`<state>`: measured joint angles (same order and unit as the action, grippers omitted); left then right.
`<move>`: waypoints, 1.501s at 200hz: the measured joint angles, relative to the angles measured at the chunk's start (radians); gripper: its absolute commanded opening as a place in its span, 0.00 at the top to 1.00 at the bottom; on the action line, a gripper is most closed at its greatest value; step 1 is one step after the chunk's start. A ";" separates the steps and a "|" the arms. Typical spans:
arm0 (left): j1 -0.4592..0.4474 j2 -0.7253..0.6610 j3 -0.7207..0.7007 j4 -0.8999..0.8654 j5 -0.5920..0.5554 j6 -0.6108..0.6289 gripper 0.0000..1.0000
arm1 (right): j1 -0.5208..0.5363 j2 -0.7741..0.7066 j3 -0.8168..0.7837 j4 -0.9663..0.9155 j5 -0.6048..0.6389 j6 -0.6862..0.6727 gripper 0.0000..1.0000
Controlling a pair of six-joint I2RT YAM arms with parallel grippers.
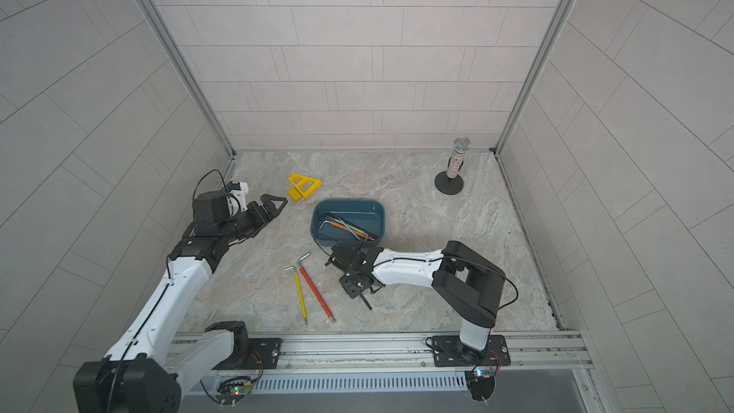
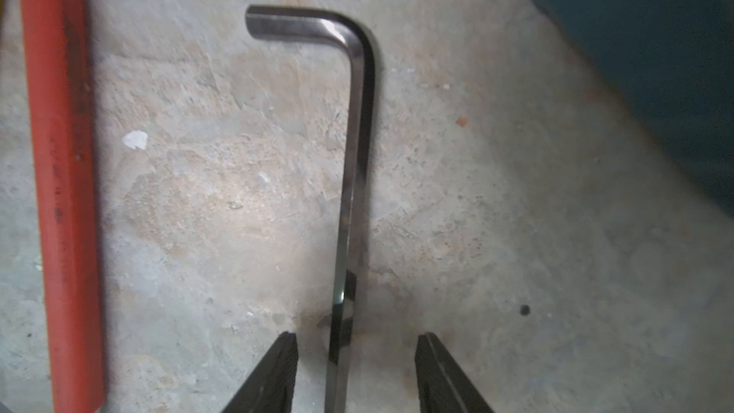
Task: Put the hex key on the desktop into the storage box
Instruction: Pick up the Allen key from the center of the board, then place the Allen key in the storage box.
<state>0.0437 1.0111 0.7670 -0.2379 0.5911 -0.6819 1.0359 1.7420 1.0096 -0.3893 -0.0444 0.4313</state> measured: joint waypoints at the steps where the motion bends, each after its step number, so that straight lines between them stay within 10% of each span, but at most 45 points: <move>1: 0.000 0.000 0.000 0.000 0.000 0.000 0.00 | 0.000 0.000 0.000 0.000 0.000 0.000 0.48; 100: 0.000 0.004 0.000 -0.002 -0.005 0.001 0.00 | 0.011 0.031 0.013 0.040 0.016 0.021 0.59; 171: 0.000 0.004 0.000 -0.002 -0.009 0.002 0.00 | 0.011 0.040 0.024 0.042 0.031 0.037 1.00; 300: 0.000 -0.004 0.000 -0.003 -0.016 0.002 0.00 | -0.032 -0.147 0.311 -0.250 0.121 -0.166 1.00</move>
<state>0.0437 1.0069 0.7670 -0.2405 0.5755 -0.6800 1.0035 1.5951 1.3201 -0.6392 0.0765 0.2649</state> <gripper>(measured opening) 0.999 0.102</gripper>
